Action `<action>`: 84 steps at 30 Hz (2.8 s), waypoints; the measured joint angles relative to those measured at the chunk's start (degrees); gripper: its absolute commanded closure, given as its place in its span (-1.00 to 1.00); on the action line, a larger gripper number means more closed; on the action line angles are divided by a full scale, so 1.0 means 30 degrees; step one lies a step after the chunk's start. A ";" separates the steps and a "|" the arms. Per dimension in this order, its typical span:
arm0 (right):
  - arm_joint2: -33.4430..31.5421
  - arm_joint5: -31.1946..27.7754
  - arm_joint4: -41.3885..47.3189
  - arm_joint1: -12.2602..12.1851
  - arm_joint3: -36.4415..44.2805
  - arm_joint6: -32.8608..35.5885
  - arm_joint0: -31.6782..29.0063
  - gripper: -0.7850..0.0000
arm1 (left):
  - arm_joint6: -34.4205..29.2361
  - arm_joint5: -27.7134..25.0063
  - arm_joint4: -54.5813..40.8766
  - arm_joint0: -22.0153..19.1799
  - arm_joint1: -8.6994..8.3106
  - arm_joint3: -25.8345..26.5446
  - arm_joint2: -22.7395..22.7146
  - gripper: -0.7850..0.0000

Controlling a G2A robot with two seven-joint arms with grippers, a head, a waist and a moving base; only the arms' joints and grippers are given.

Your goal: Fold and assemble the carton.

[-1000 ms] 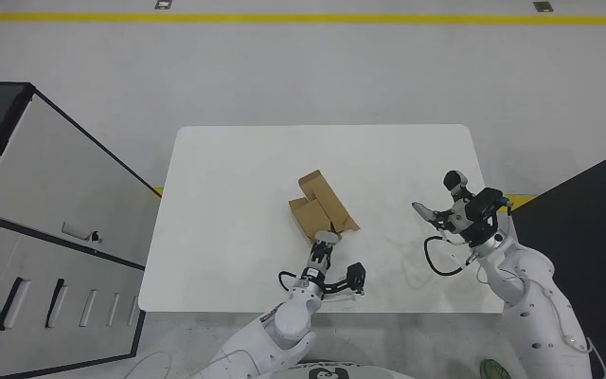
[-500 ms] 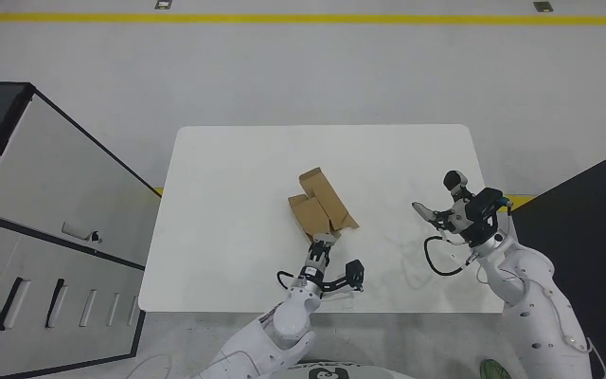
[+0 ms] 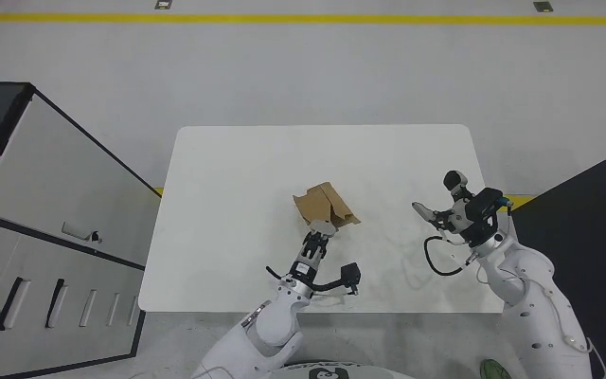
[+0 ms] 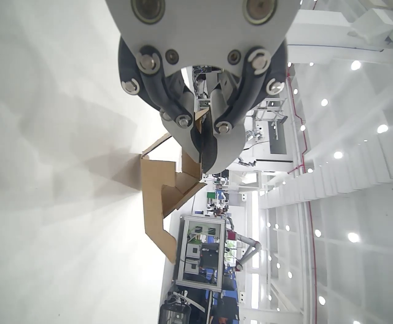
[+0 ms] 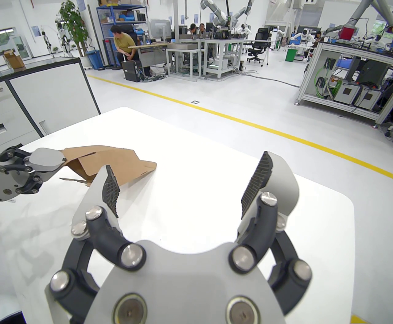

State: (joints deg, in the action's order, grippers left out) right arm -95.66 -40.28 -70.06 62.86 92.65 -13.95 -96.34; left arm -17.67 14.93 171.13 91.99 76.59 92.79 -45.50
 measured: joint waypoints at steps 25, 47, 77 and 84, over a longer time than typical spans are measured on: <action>-0.0692 -0.2784 -0.4078 -0.0482 0.0159 -0.1880 0.0355 -1.00 | 0.6035 -0.0716 0.1634 0.0106 -0.1330 0.1372 -0.2055 1.00; 0.0099 -0.5907 -0.5339 -0.1320 -0.1557 -0.3249 0.1857 -1.00 | 1.1997 0.0754 0.1573 -0.1186 -0.3260 0.1156 -0.3125 1.00; 0.1476 -0.2090 -1.7250 -0.3346 -0.1004 -1.3705 0.3652 -1.00 | 2.1619 0.0311 -0.4307 -0.2562 -0.4097 0.0726 -0.4909 1.00; 0.1876 0.0597 -2.0513 -0.4050 -0.2046 -1.7314 0.4494 -1.00 | 2.3760 0.0602 -0.6323 -0.4003 -0.3943 -0.0375 -0.4198 1.00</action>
State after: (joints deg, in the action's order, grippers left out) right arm -90.03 -38.49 -131.59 50.71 86.51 -65.89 -82.86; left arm 53.61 16.73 152.16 79.99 64.76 91.67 -58.10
